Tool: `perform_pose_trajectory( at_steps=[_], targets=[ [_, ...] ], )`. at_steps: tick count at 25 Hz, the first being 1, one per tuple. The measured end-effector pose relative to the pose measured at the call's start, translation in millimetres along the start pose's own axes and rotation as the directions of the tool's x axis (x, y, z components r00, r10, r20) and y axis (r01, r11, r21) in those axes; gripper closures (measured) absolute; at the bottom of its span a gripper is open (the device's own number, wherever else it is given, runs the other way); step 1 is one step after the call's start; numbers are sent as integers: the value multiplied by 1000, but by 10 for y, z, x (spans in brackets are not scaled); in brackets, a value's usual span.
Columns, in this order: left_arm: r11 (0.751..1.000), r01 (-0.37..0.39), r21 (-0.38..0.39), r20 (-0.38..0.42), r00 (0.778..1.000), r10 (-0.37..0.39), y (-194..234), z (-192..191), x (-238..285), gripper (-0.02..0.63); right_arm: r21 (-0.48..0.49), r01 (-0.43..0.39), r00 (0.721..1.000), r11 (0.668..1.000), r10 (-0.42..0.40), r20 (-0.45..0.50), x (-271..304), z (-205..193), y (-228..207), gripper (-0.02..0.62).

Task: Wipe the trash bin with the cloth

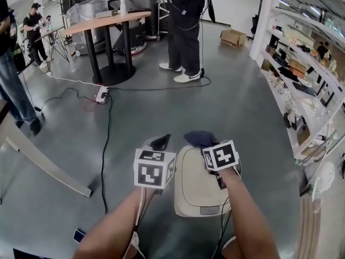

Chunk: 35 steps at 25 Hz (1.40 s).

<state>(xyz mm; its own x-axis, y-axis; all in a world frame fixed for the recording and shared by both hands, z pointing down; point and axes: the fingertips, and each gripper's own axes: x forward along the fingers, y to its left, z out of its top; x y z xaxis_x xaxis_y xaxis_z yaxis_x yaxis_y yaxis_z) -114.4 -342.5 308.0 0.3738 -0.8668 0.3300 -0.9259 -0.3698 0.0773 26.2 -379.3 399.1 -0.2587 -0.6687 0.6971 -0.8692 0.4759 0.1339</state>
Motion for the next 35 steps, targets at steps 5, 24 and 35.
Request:
perform_pose_trajectory(
  at_steps=[5,24,35],
  targets=[
    [1000,15,-21,4,1000,-15,-58,41,-7,606,28,22,1000,999,-22,-7,-44,-71,-170,492],
    [997,42,-61,-28,999,-44,-141,-28,44,606,197,23,998,980,-34,53,-274,-169,-538,492],
    [1000,8,27,6,1000,-8,-109,84,-117,606,103,-121,988,987,109,109,-503,116,344,492]
  ],
)
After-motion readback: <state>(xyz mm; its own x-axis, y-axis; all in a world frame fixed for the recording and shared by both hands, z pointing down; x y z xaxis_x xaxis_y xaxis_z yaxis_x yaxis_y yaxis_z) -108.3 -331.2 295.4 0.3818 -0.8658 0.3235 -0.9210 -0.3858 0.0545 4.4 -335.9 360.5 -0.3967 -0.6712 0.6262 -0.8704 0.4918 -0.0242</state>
